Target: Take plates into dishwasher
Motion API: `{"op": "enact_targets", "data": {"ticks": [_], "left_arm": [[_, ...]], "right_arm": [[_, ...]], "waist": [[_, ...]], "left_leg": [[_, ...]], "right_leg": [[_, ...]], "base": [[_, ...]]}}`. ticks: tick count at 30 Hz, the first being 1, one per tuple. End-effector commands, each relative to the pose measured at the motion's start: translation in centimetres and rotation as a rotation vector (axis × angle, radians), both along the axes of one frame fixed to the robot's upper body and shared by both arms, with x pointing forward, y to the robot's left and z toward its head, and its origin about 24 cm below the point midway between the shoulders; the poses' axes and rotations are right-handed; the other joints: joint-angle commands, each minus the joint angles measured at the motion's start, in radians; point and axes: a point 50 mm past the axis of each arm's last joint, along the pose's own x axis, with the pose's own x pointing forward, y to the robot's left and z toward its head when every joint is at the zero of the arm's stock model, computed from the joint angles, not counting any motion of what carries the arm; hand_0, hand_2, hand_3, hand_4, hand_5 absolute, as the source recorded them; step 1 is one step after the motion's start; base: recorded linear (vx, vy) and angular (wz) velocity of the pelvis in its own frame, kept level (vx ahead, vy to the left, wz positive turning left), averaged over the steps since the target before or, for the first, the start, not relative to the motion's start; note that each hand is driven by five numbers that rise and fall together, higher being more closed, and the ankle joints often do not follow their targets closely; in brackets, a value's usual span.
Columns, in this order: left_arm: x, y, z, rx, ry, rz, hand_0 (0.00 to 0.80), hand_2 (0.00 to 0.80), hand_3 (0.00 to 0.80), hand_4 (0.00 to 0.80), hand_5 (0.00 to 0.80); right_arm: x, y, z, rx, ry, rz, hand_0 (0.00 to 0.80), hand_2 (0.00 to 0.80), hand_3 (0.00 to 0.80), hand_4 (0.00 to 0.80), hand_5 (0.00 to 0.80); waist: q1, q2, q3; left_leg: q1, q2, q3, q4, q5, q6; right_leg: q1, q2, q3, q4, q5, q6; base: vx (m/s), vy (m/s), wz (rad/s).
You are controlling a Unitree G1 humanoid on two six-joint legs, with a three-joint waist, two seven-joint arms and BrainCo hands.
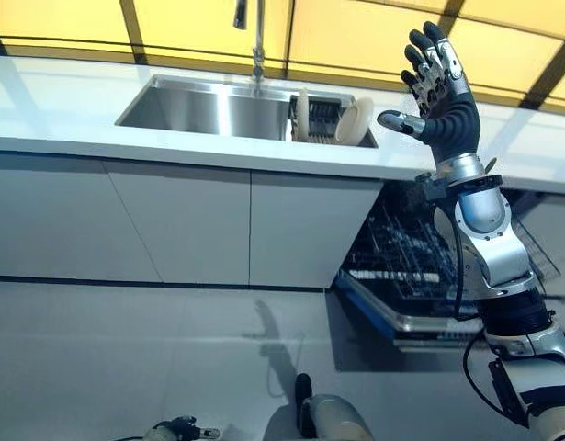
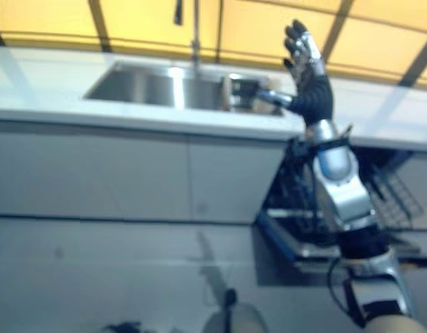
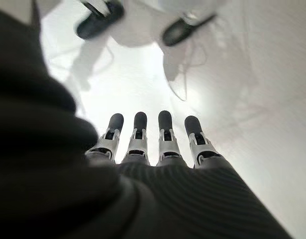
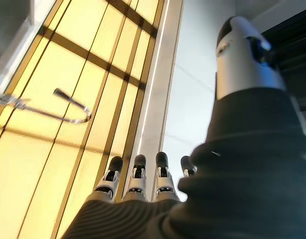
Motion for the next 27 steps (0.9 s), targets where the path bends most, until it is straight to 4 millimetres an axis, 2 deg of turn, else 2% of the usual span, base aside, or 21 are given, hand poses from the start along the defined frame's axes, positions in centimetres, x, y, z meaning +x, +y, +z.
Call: {"op": "enact_targets", "data": {"ticks": [1, 2, 3, 4, 5, 6, 7, 9, 11, 13, 14, 15, 16, 18, 20, 21, 23, 24, 25, 27], "left_arm": [[-0.5, -0.3, -0.1, -0.023, -0.046, -0.009, 0.000, 0.000, 0.000, 0.000, 0.000], [-0.5, -0.4, -0.1, -0.026, -0.055, -0.005, 0.000, 0.000, 0.000, 0.000, 0.000], [0.1, -0.9, 0.0, -0.039, -0.095, 0.007, 0.000, 0.000, 0.000, 0.000, 0.000], [0.4, -1.1, 0.0, -0.040, -0.117, 0.007, 0.000, 0.000, 0.000, 0.000, 0.000], [0.8, -1.2, 0.1, -0.038, -0.134, 0.004, 0.000, 0.000, 0.000, 0.000, 0.000], [1.4, -1.3, 0.3, -0.033, -0.166, -0.005, 0.000, 0.000, 0.000, 0.000, 0.000], [2.2, -1.3, 0.6, -0.029, -0.200, -0.018, 0.000, 0.000, 0.000, 0.000, 0.000], [3.7, -0.9, 1.2, -0.019, -0.247, -0.034, 0.000, 0.000, 0.000, 0.000, 0.000], [4.5, -0.6, 1.5, -0.010, -0.257, -0.036, 0.000, 0.000, 0.000, 0.000, 0.000], [4.2, -0.5, 1.4, -0.005, -0.240, -0.011, 0.000, 0.000, 0.000, 0.000, 0.000], [3.9, -0.6, 1.2, -0.003, -0.230, 0.001, 0.000, 0.000, 0.000, 0.000, 0.000], [3.4, -0.6, 1.1, -0.003, -0.221, 0.013, 0.000, 0.000, 0.000, 0.000, 0.000], [2.4, -0.5, 0.8, 0.004, -0.209, 0.041, 0.000, 0.000, 0.000, 0.000, 0.000], [1.6, -0.4, 0.6, 0.007, -0.200, 0.053, 0.000, 0.000, 0.000, 0.000, 0.000], [1.3, -0.3, 0.6, 0.003, -0.211, 0.073, 0.000, 0.000, 0.000, 0.000, 0.000], [1.5, -0.2, 0.6, 0.002, -0.220, 0.085, 0.000, 0.000, 0.000, 0.000, 0.000], [1.9, 0.1, 0.8, 0.006, -0.224, 0.101, 0.000, 0.000, 0.000, 0.000, 0.000], [2.0, 0.2, 0.8, 0.013, -0.219, 0.101, 0.000, 0.000, 0.000, 0.000, 0.000], [1.8, 0.3, 0.8, 0.019, -0.212, 0.099, 0.000, 0.000, 0.000, 0.000, 0.000], [1.6, 0.4, 0.7, 0.025, -0.204, 0.100, 0.000, 0.000, 0.000, 0.000, 0.000]], "right_arm": [[0.2, 0.4, 2.5, -0.022, -0.064, -0.008, 0.000, 0.000, 0.000, 0.000, 0.000], [0.2, 0.4, 2.4, -0.023, -0.061, -0.006, 0.000, 0.000, 0.000, 0.000, 0.000], [0.0, 0.5, 1.9, -0.036, -0.053, -0.009, 0.000, 0.000, 0.000, 0.000, 0.000], [0.0, 0.3, 1.6, -0.040, -0.047, -0.013, 0.000, 0.000, 0.000, 0.000, 0.000], [-0.1, 0.2, 1.5, -0.040, -0.046, -0.019, 0.000, 0.000, 0.000, 0.000, 0.000], [-0.1, 0.0, 1.3, -0.037, -0.045, -0.035, 0.000, 0.000, 0.000, 0.000, 0.000], [-0.1, -0.3, 1.2, -0.038, -0.045, -0.051, 0.000, 0.000, 0.000, 0.000, 0.000], [0.0, -0.5, 1.2, -0.040, -0.050, -0.084, 0.000, 0.000, 0.000, 0.000, 0.000], [0.3, -0.6, 1.4, -0.033, -0.043, -0.105, 0.000, 0.000, 0.000, 0.000, 0.000], [1.0, -0.7, 1.5, -0.029, -0.020, -0.132, 0.000, 0.000, 0.000, 0.000, 0.000], [1.2, -0.7, 1.3, -0.025, -0.010, -0.136, 0.000, 0.000, 0.000, 0.000, 0.000], [1.3, -0.8, 1.1, -0.024, 0.001, -0.141, 0.000, 0.000, 0.000, 0.000, 0.000], [1.5, -1.1, 0.9, -0.027, 0.018, -0.142, 0.000, 0.000, 0.000, 0.000, 0.000], [1.6, -1.5, 0.7, -0.028, 0.029, -0.144, 0.000, 0.000, 0.000, 0.000, 0.000], [1.7, -2.4, 0.9, -0.032, 0.037, -0.158, 0.000, 0.000, 0.000, 0.000, 0.000], [1.7, -2.5, 1.0, -0.029, 0.032, -0.155, 0.000, 0.000, 0.000, 0.000, 0.000], [1.6, -2.9, 0.9, -0.011, 0.030, -0.154, 0.000, 0.000, 0.000, 0.000, 0.000], [1.3, -3.4, 0.5, 0.002, 0.029, -0.168, 0.000, 0.000, 0.000, 0.000, 0.000], [0.9, -3.8, 0.3, 0.020, 0.031, -0.181, 0.000, 0.000, 0.000, 0.000, 0.000], [0.6, -4.2, -0.1, 0.029, 0.038, -0.194, 0.000, 0.000, 0.000, 0.000, 0.000]], "waist": [[0.019, 0.011, -0.070], [0.020, 0.011, -0.071], [0.032, -0.026, -0.061], [0.037, -0.035, -0.057], [0.044, -0.047, -0.051], [0.056, -0.048, -0.039], [0.071, -0.051, -0.022], [0.090, -0.055, -0.006], [0.105, -0.048, -0.001], [0.127, -0.038, 0.000], [0.139, -0.027, -0.002], [0.151, -0.018, 0.000], [0.166, -0.011, -0.002], [0.176, -0.013, -0.004], [0.180, -0.013, -0.009], [0.181, -0.014, -0.011], [0.175, -0.024, -0.019], [0.168, -0.031, -0.033], [0.165, -0.039, -0.044], [0.161, -0.046, -0.054]], "left_leg": [[-0.006, 0.024, 0.133, 0.459, 0.320, -0.155], [-0.021, 0.025, 0.133, 0.480, 0.326, -0.158], [-0.155, 0.029, 0.177, 0.743, 0.350, -0.164], [-0.229, 0.044, 0.191, 0.835, 0.337, -0.158], [-0.281, 0.053, 0.203, 0.881, 0.320, -0.148], [-0.360, 0.080, 0.215, 0.897, 0.284, -0.133], [-0.422, 0.112, 0.230, 0.861, 0.251, -0.118], [-0.449, 0.137, 0.257, 0.661, 0.232, -0.099], [-0.430, 0.141, 0.266, 0.433, 0.224, -0.093], [-0.401, 0.119, 0.240, 0.124, 0.245, -0.098], [-0.403, 0.120, 0.222, -0.011, 0.296, -0.109], [-0.413, 0.123, 0.205, -0.091, 0.361, -0.122], [-0.476, 0.123, 0.205, -0.150, 0.395, -0.131], [-0.505, 0.118, 0.224, -0.145, 0.397, -0.133], [-0.516, 0.129, 0.250, -0.099, 0.409, -0.124], [-0.517, 0.133, 0.251, -0.071, 0.399, -0.116], [-0.500, 0.125, 0.264, -0.013, 0.341, -0.085], [-0.474, 0.114, 0.280, -0.011, 0.316, -0.066], [-0.457, 0.103, 0.288, -0.018, 0.304, -0.051], [-0.437, 0.092, 0.289, -0.031, 0.298, -0.037]], "right_leg": [[0.071, -0.009, 0.064, -0.137, 0.090, -0.051], [0.075, -0.007, 0.068, -0.139, 0.089, -0.054], [0.123, -0.028, 0.098, -0.149, 0.072, -0.076], [0.139, -0.030, 0.102, -0.152, 0.064, -0.085], [0.159, -0.037, 0.103, -0.157, 0.057, -0.091], [0.188, -0.029, 0.104, -0.160, 0.043, -0.096], [0.218, -0.023, 0.103, -0.167, 0.029, -0.097], [0.252, -0.021, 0.097, -0.176, -0.001, -0.091], [0.271, -0.011, 0.104, -0.181, -0.022, -0.078], [0.301, 0.006, 0.132, -0.200, -0.034, -0.057], [0.316, 0.024, 0.148, -0.208, -0.042, -0.055], [0.335, 0.039, 0.170, -0.212, -0.049, -0.057], [0.371, 0.060, 0.210, -0.206, -0.069, -0.059], [0.397, 0.061, 0.228, -0.198, -0.092, -0.057], [0.421, 0.047, 0.233, -0.198, -0.115, -0.050], [0.428, 0.034, 0.228, -0.187, -0.132, -0.048], [0.434, 0.001, 0.208, -0.152, -0.159, -0.027], [0.440, -0.018, 0.190, -0.128, -0.159, -0.007], [0.431, -0.037, 0.175, -0.077, -0.124, 0.011], [0.406, -0.054, 0.164, -0.010, -0.076, 0.030]], "base": [[0.307, -0.172, 0.39], [0.375, -0.262, 0.37], [0.257, -0.219, 0.04], [0.270, -0.246, -0.17], [0.196, -0.157, -0.23], [0.242, -0.150, -0.03], [0.270, -0.126, -0.09], [0.327, -0.045, -0.18], [0.408, 0.076, -0.39], [0.518, 0.142, -0.24], [0.498, 0.114, -0.10], [0.579, 0.126, -0.17], [0.438, 0.093, -0.25], [0.425, 0.146, -0.43], [0.430, 0.231, -0.65], [0.372, 0.267, -0.76], [0.405, 0.287, -0.87], [0.429, 0.294, -0.74], [0.365, 0.266, -0.57], [0.282, 0.232, -0.40]]}}
